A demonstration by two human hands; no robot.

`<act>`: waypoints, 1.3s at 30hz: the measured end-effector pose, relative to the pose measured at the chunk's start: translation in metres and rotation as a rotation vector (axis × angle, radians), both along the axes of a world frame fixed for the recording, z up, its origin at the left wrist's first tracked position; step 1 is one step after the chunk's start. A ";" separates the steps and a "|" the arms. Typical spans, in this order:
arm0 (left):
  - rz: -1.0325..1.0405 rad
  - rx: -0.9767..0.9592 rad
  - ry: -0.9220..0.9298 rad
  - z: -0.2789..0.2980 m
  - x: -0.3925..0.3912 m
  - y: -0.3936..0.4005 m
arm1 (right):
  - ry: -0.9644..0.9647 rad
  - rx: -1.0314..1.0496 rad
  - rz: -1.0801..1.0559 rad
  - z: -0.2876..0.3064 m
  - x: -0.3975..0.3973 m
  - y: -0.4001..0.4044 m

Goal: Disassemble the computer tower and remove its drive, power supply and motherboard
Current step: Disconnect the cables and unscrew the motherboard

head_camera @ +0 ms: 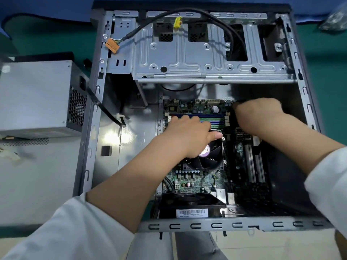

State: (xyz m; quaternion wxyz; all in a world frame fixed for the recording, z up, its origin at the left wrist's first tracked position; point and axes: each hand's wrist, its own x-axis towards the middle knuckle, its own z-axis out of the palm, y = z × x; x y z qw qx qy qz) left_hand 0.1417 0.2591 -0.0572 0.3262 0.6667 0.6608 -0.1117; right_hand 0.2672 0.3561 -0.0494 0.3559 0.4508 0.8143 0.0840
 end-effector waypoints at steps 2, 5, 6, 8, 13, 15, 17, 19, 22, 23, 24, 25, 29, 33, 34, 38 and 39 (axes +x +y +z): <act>-0.005 -0.001 0.012 0.001 0.000 0.001 | -0.033 0.015 0.020 -0.002 -0.006 -0.007; -0.009 0.000 0.023 0.000 0.000 -0.001 | -0.065 0.015 0.093 -0.013 -0.018 -0.020; -0.011 0.003 0.024 0.000 0.000 -0.001 | -0.070 0.019 0.084 -0.012 -0.018 -0.018; -0.012 0.004 0.017 0.000 -0.001 -0.001 | -0.033 0.018 0.031 -0.006 -0.009 -0.009; -0.012 0.003 0.014 0.000 0.000 0.000 | -0.020 0.035 0.013 -0.007 -0.007 -0.012; -0.014 -0.004 0.016 0.000 0.001 0.000 | -0.028 0.039 0.039 -0.013 -0.014 -0.019; -0.015 -0.006 0.018 0.000 0.000 0.000 | -0.029 0.034 0.028 -0.011 -0.013 -0.015; -0.016 -0.003 0.015 0.000 0.000 0.000 | 0.003 0.009 -0.032 -0.007 -0.002 -0.004; -0.020 0.003 0.014 -0.001 0.000 0.000 | 0.001 0.021 -0.059 -0.004 -0.003 -0.005; -0.021 0.000 0.015 0.000 0.000 0.000 | -0.012 0.029 -0.027 -0.007 -0.008 -0.011; -0.019 -0.002 0.014 0.000 0.000 0.000 | -0.015 0.031 0.001 -0.010 -0.012 -0.016; -0.016 -0.002 0.015 0.000 0.000 0.000 | -0.012 0.033 0.019 -0.012 -0.015 -0.019; -0.021 -0.001 0.015 -0.001 0.000 -0.001 | 0.031 0.016 -0.046 -0.008 -0.002 -0.005; -0.020 -0.002 0.029 0.001 0.001 0.001 | 0.022 0.030 -0.049 -0.009 -0.008 -0.012; -0.018 -0.004 0.030 0.001 0.000 0.001 | 0.016 0.031 -0.022 -0.011 -0.013 -0.017; -0.015 -0.011 0.017 0.001 0.002 0.001 | 0.061 -0.005 -0.059 -0.006 -0.004 -0.009; -0.014 -0.012 0.013 0.002 0.002 0.001 | 0.100 -0.028 -0.106 -0.004 0.002 -0.004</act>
